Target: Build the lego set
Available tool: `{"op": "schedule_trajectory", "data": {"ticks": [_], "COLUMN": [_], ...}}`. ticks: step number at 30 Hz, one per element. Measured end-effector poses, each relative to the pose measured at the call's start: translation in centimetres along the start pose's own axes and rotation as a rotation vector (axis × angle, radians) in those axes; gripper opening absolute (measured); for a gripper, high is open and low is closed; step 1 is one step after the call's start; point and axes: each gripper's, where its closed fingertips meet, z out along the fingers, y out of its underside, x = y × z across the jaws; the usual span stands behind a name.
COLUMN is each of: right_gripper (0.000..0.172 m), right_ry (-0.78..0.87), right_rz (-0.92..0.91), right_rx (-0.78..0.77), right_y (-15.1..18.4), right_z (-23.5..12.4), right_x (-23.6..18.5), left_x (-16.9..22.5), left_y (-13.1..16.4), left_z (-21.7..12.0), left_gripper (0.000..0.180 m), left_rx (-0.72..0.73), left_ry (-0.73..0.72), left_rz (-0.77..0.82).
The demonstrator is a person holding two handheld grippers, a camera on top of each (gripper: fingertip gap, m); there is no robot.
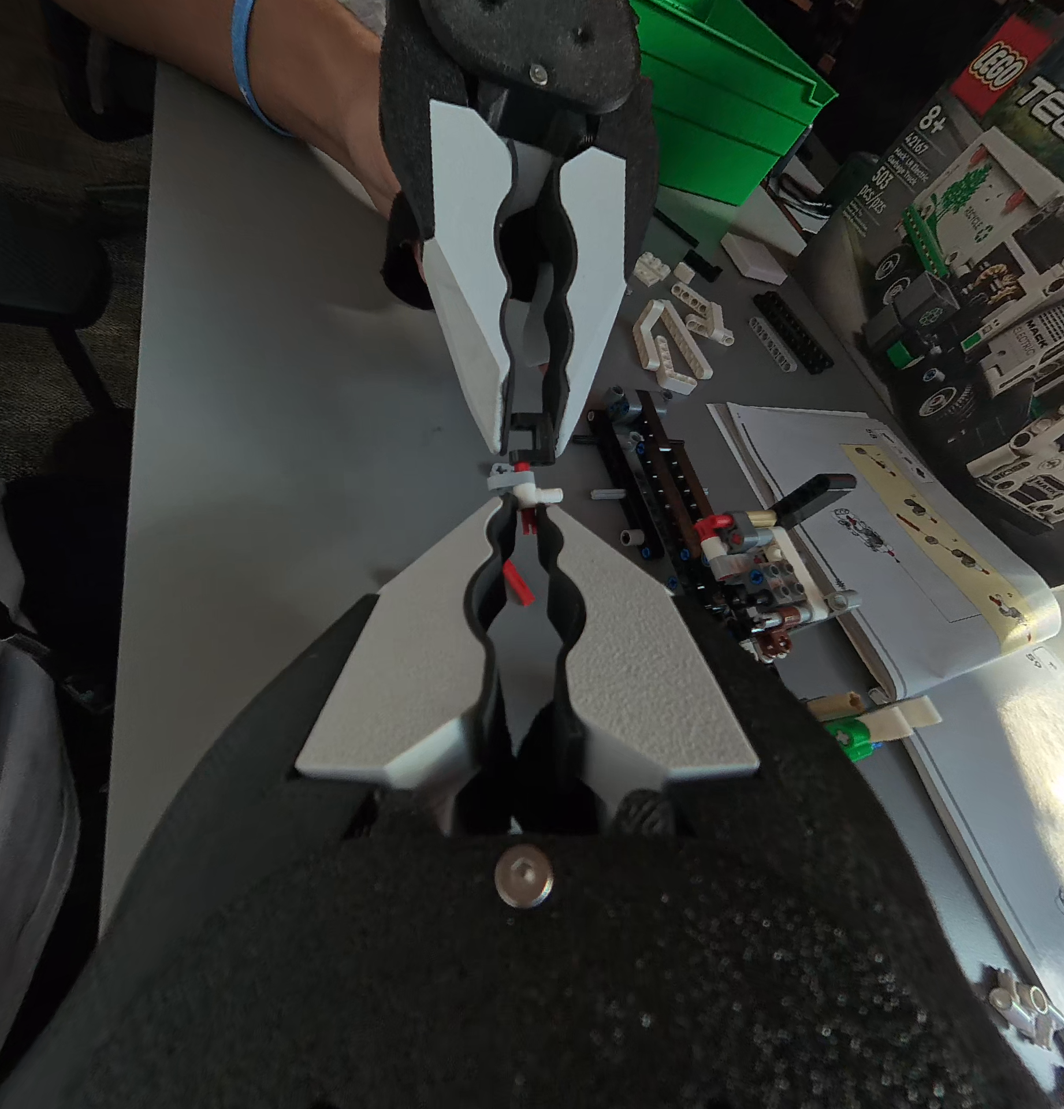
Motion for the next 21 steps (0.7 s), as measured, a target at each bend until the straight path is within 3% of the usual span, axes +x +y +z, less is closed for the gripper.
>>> {"op": "schedule_trajectory", "data": {"ticks": [21], "right_gripper": [0.005], "right_ry": [-0.045], "right_rz": [0.080], "right_rx": [0.106], "right_y": [-1.5], "right_z": [-0.8], "right_x": [0.3], "left_x": [0.0], "left_y": [-1.6], "left_z": [-0.3], "left_gripper": [0.013], "left_rx": [0.095], "left_ry": [-0.005], "left_rz": [-0.050]}}
